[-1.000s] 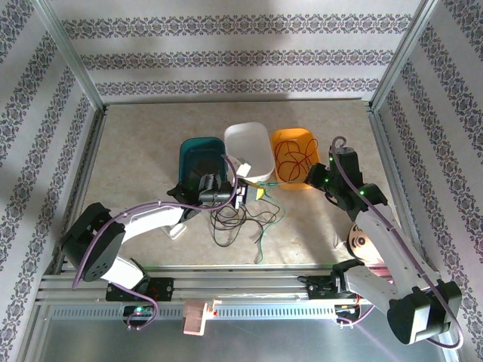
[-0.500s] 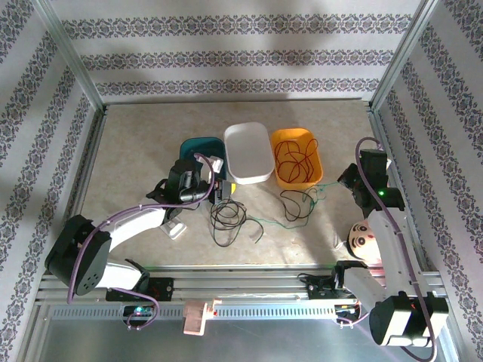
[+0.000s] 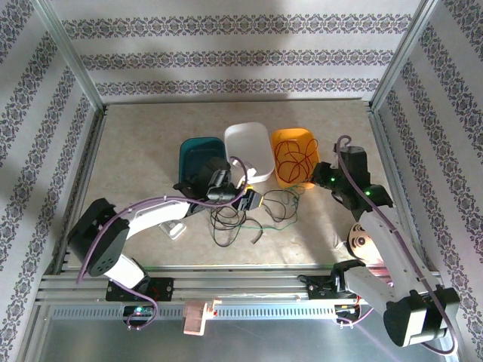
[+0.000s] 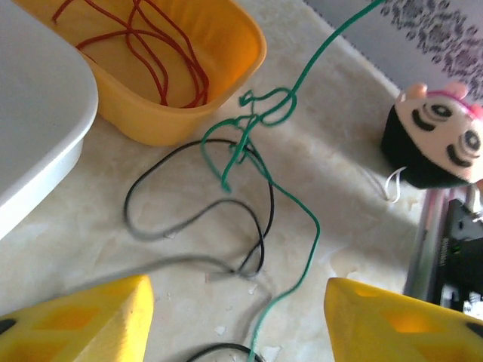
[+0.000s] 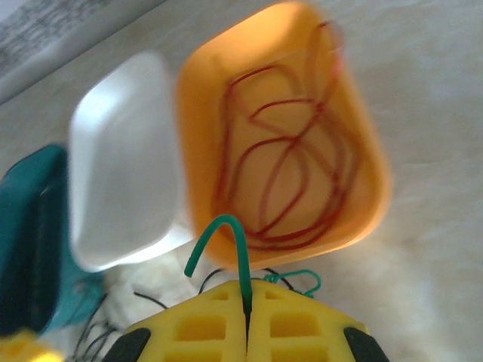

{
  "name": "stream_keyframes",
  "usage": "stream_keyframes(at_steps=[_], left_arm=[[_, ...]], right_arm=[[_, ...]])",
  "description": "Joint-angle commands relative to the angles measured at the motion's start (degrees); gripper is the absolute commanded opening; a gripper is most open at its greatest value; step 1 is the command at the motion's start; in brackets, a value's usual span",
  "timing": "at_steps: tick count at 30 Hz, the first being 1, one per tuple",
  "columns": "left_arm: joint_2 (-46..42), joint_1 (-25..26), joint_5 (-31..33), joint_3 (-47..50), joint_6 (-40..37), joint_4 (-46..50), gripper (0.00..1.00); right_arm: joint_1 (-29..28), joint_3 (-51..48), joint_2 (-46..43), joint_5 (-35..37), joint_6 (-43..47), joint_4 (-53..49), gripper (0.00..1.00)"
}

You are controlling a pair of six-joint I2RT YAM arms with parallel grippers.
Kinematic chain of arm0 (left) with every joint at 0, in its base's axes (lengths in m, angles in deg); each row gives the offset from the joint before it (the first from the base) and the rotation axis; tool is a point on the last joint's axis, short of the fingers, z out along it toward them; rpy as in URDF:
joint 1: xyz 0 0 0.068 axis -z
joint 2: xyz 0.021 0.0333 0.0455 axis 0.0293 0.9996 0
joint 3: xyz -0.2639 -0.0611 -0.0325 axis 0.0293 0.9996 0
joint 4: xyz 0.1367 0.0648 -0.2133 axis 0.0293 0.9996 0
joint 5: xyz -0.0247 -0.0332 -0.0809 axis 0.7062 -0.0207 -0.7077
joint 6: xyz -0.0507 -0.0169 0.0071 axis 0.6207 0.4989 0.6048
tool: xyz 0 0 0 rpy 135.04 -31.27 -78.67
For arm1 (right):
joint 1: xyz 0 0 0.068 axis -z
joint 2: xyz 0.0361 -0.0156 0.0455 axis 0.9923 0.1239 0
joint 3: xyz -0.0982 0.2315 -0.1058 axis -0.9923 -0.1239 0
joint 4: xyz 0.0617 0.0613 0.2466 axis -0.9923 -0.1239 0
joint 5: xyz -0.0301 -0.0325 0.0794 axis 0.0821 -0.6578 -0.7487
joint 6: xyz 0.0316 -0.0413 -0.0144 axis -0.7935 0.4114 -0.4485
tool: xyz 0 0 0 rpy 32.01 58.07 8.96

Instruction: Untangle the cables

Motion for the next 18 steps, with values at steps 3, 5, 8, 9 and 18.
stream_keyframes(at_steps=[3,5,8,9,18], left_arm=[[5.3,2.3,-1.7,-6.0,-2.3,-1.4,0.64],[6.9,2.7,-3.1,-7.8,-2.4,-1.2,0.61],[8.3,2.8,-4.1,-8.9,-2.8,-0.9,0.55],[8.7,2.8,-3.8,-9.0,-3.1,-0.6,0.53],[12.4,2.8,-0.7,-11.2,-3.9,-0.7,0.17]], right_arm=[[-4.2,3.8,3.3,-5.9,-1.0,2.6,0.00],[-4.7,4.5,4.6,-6.0,-1.7,2.8,0.00],[-4.9,5.2,5.9,-6.3,-2.1,2.8,0.00],[-4.8,5.3,6.1,-6.4,-2.1,2.8,0.00],[-4.9,5.3,5.7,-7.0,-2.3,2.8,0.00]])
